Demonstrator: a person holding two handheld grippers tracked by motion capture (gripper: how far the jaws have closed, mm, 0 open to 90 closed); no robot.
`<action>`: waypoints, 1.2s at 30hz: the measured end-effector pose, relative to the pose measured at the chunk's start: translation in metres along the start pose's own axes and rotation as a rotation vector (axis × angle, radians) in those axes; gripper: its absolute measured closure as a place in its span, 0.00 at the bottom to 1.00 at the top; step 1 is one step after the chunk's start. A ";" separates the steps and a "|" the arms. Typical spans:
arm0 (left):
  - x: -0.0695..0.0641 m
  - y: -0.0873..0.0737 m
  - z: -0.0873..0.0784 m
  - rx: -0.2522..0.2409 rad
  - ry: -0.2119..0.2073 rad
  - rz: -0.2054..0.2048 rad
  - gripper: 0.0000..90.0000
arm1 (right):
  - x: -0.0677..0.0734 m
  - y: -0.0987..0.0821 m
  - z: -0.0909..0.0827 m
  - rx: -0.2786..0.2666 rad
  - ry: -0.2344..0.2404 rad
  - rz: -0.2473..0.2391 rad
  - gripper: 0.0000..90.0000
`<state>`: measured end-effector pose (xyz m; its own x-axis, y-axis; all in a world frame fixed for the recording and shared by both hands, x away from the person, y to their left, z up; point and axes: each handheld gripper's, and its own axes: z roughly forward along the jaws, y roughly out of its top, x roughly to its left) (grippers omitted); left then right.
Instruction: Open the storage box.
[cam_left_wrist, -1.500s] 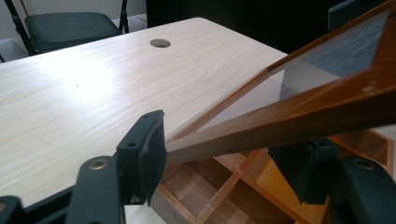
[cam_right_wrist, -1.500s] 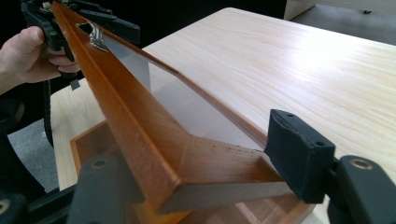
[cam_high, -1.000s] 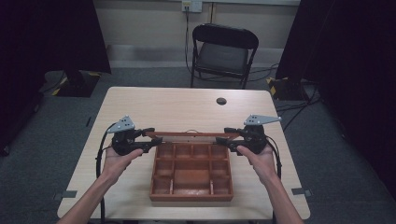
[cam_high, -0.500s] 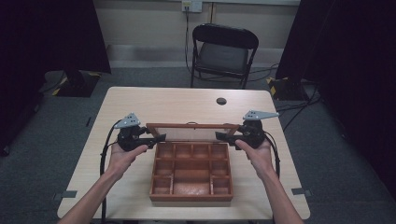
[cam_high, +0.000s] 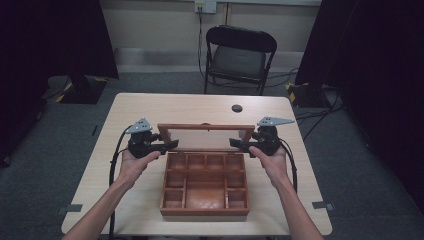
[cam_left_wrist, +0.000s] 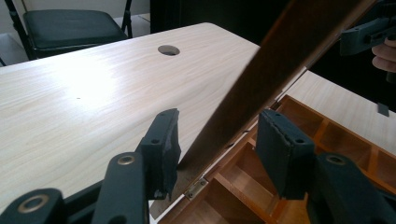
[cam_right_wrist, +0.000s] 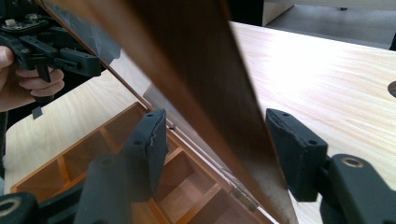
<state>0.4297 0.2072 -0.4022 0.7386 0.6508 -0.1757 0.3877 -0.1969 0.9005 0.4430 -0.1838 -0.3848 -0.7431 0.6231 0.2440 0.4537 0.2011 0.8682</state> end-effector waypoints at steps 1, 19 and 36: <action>0.001 0.000 0.000 0.004 0.008 0.001 0.56 | -0.001 0.000 0.001 -0.003 -0.006 0.001 0.45; 0.008 0.001 0.010 0.020 0.024 -0.006 0.56 | -0.015 -0.007 0.017 0.002 -0.013 0.026 0.45; 0.016 -0.004 0.017 0.034 0.039 -0.020 0.59 | -0.023 -0.012 0.029 0.021 -0.027 0.051 0.46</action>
<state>0.4499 0.2059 -0.4154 0.7091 0.6825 -0.1772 0.4208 -0.2079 0.8830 0.4693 -0.1788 -0.4134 -0.7054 0.6529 0.2757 0.5012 0.1844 0.8455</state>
